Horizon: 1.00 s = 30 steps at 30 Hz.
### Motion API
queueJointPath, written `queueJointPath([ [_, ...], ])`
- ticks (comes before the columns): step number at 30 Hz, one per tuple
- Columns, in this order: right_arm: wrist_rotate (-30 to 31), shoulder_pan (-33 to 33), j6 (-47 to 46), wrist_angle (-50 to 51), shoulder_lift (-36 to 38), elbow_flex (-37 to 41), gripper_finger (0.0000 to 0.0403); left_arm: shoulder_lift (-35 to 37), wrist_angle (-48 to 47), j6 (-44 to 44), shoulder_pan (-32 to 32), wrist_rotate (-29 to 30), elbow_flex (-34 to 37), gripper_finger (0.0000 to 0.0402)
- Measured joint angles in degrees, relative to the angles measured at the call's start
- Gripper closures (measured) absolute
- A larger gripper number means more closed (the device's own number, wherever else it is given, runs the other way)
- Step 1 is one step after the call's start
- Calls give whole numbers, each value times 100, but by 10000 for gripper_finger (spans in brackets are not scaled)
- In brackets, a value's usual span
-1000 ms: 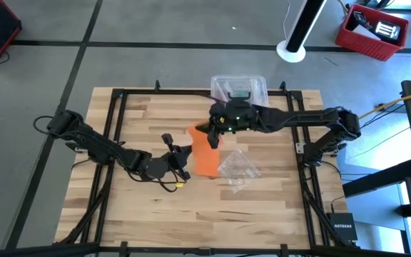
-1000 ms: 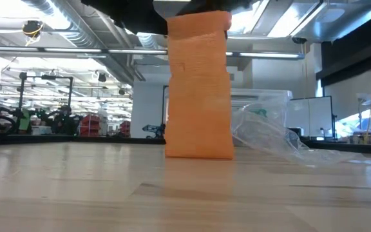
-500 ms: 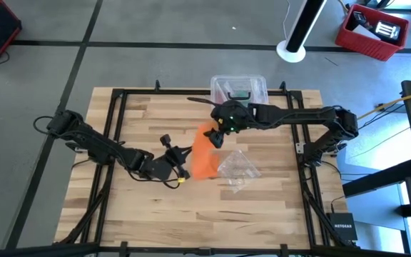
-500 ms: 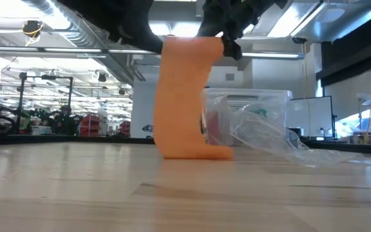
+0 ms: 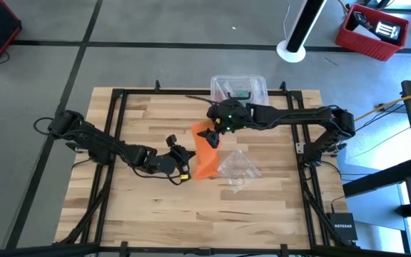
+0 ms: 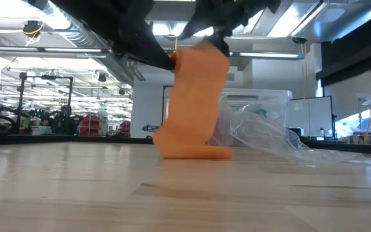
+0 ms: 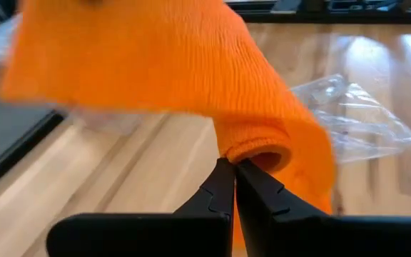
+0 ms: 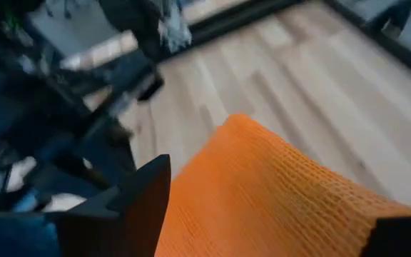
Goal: Roll bandage
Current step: Roll the orange bandage
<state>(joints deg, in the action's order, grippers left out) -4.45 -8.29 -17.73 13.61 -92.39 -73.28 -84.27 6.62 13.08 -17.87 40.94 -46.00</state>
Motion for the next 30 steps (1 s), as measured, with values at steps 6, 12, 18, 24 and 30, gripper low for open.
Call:
queueJointPath([
  [6, -122, -47, 123, 358, -166, 13, 142, -20, -13, 42, -6, -273, -2, 401],
  [12, -172, -122, 379, 248, -75, 0, 130, -59, -4, 90, -24, -291, -2, 401],
  [18, -149, -161, 475, 432, 226, 11, 116, -59, -6, 152, -24, -290, -2, 401],
  [24, -111, -146, 516, 488, 579, 4, 116, -59, -1, 132, -24, -292, -2, 401],
  [30, 36, -149, 613, -71, 454, 4, 116, -59, 11, 133, -24, -290, -2, 402],
])
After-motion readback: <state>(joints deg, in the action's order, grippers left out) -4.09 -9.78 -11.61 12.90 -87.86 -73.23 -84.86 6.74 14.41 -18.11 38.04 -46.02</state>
